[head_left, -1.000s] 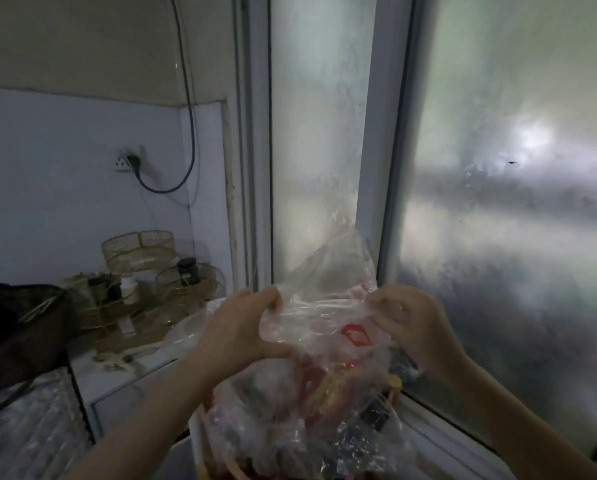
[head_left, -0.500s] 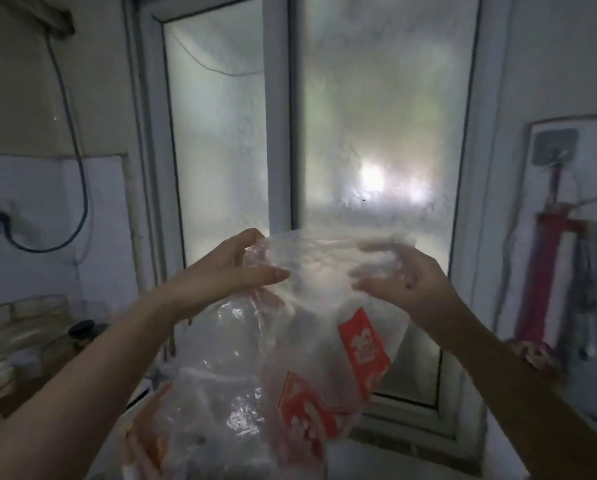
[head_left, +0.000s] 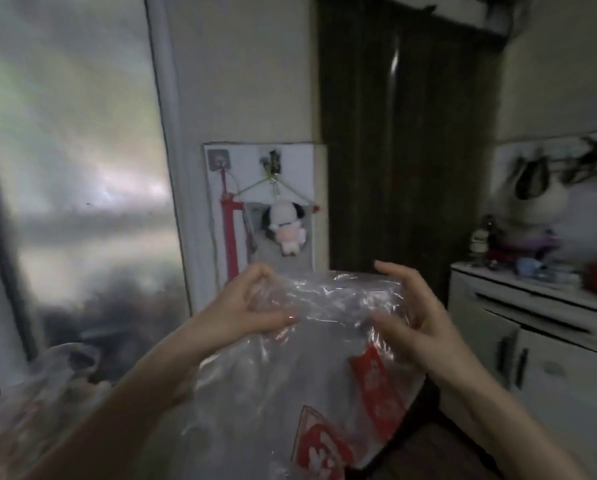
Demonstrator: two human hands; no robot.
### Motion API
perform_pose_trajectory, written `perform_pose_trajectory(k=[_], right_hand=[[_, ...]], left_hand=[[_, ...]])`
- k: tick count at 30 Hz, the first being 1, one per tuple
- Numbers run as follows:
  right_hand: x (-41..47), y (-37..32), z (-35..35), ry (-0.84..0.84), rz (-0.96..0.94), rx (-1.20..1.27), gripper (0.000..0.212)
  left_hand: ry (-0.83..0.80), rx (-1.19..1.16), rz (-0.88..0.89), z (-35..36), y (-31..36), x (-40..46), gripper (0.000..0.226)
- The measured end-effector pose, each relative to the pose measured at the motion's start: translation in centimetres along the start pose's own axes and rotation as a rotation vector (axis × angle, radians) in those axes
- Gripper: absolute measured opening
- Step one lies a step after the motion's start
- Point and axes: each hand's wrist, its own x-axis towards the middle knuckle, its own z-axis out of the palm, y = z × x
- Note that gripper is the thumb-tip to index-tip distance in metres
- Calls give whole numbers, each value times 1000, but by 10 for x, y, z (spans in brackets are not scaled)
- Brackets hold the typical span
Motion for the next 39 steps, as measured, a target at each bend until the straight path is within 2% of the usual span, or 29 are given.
perform_pose_trajectory(k=[7,9,12,15,20,23,25,29,32,36,39], right_hand=[[-207,-66,-213,434,271,-266,42],[-283,-96,-271,546,348,-310,46],[-399,-153,-347,738,422,-355,60],[-500,-212,-404,954,476,-400,75],[-642,-278,-475,1192,494,-417,84],[-717,-299,-504,1323,527,-482,96],[-761,-309,-523,1420,533,-503,97],[-837,-330,-568,1588,585,-573,87],[-897,-355,-600,1820,615,-665,72],[-974,-407,-624,2069,612,-842,55],[-1041,-448,-640,2166,609,-915,55]], left_hand=[[-443,-186,165,275,56,34,70],[-551,-217,206,373,79,27,60],[-646,-347,196,523,127,3,29],[-770,-435,180,654,184,-28,26],[-965,-513,195,833,277,-75,29],[-1085,-583,165,935,323,-100,30],[-1173,-636,156,1001,350,-117,27],[-1344,-696,182,1131,402,-156,20],[-1422,-689,262,1225,444,-194,15],[-1613,-584,394,1327,502,-268,7],[-1739,-536,494,1392,545,-332,18]])
